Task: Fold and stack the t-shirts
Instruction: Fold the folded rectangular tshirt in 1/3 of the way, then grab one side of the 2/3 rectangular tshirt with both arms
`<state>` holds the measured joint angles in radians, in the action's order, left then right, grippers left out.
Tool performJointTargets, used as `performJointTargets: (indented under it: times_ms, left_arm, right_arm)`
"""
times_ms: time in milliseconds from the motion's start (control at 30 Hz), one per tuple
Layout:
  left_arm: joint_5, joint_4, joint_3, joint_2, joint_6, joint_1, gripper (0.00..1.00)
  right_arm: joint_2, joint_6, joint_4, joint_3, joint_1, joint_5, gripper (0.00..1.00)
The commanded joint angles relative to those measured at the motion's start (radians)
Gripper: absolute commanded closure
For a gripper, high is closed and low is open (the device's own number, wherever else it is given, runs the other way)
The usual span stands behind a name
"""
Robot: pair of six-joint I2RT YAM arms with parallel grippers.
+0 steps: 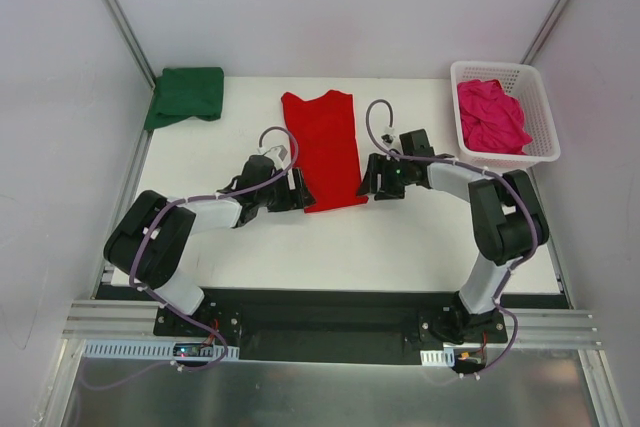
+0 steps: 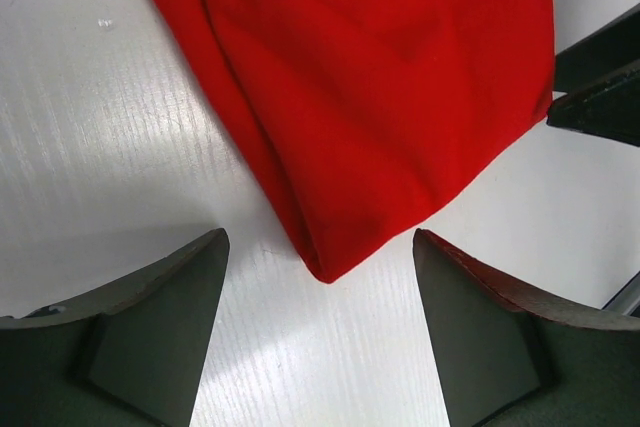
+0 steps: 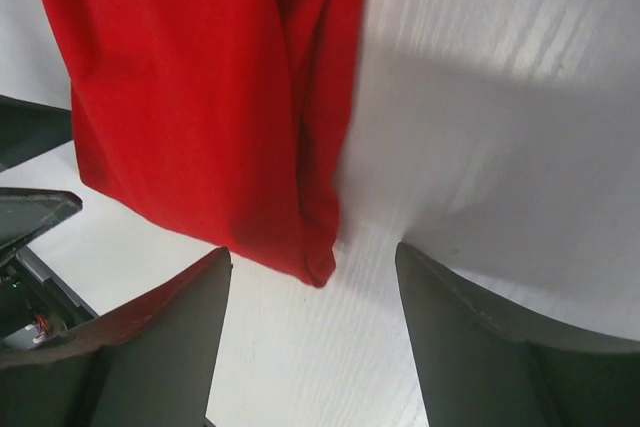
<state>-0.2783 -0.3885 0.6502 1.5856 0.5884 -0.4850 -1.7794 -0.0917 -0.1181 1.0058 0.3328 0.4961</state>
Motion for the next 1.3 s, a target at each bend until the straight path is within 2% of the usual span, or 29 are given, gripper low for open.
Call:
performJointTargets:
  times_ms: [0,100,200,233,267,300,833,1033,1100,1133,1267]
  left_arm:
    - [0.001,0.030,-0.001,0.016,0.011,-0.010,0.25]
    - [0.002,0.030,-0.006,0.014,0.014,-0.010,0.27]
    - [0.005,0.027,-0.006,0.019,0.016,-0.013,0.41]
    - [0.004,0.025,-0.004,0.023,0.017,-0.013,0.50]
    - [0.004,0.022,-0.003,0.024,0.019,-0.015,0.51]
    - [-0.001,0.020,-0.001,0.031,0.021,-0.015,0.51]
    - [-0.007,-0.016,0.025,0.093,0.045,-0.030,0.50]
    - [-0.012,-0.023,0.020,0.102,0.045,-0.032,0.54]
    - [-0.015,-0.024,0.017,0.100,0.042,-0.032,0.61]
    - [-0.015,-0.024,0.016,0.102,0.042,-0.032,0.70]
    - [-0.024,-0.024,0.005,0.097,0.041,-0.032,0.87]
  right_arm:
    - [-0.049,0.018,0.018,0.068,0.006,0.022,0.30]
    - [-0.069,0.017,0.017,0.086,0.009,0.035,0.34]
    - [-0.083,0.017,0.017,0.088,0.012,0.051,0.43]
    - [-0.084,0.017,0.015,0.088,0.014,0.053,0.45]
    - [-0.084,0.018,0.015,0.085,0.015,0.055,0.47]
    - [-0.086,0.018,0.015,0.080,0.017,0.058,0.50]
    - [-0.028,0.021,0.021,-0.027,0.026,0.067,0.59]
    - [-0.022,0.018,0.031,-0.045,0.029,0.076,0.73]
    - [-0.022,0.018,0.031,-0.044,0.032,0.081,0.77]
    - [-0.023,0.017,0.032,-0.044,0.031,0.082,0.80]
    - [-0.025,0.014,0.034,-0.041,0.037,0.090,0.88]
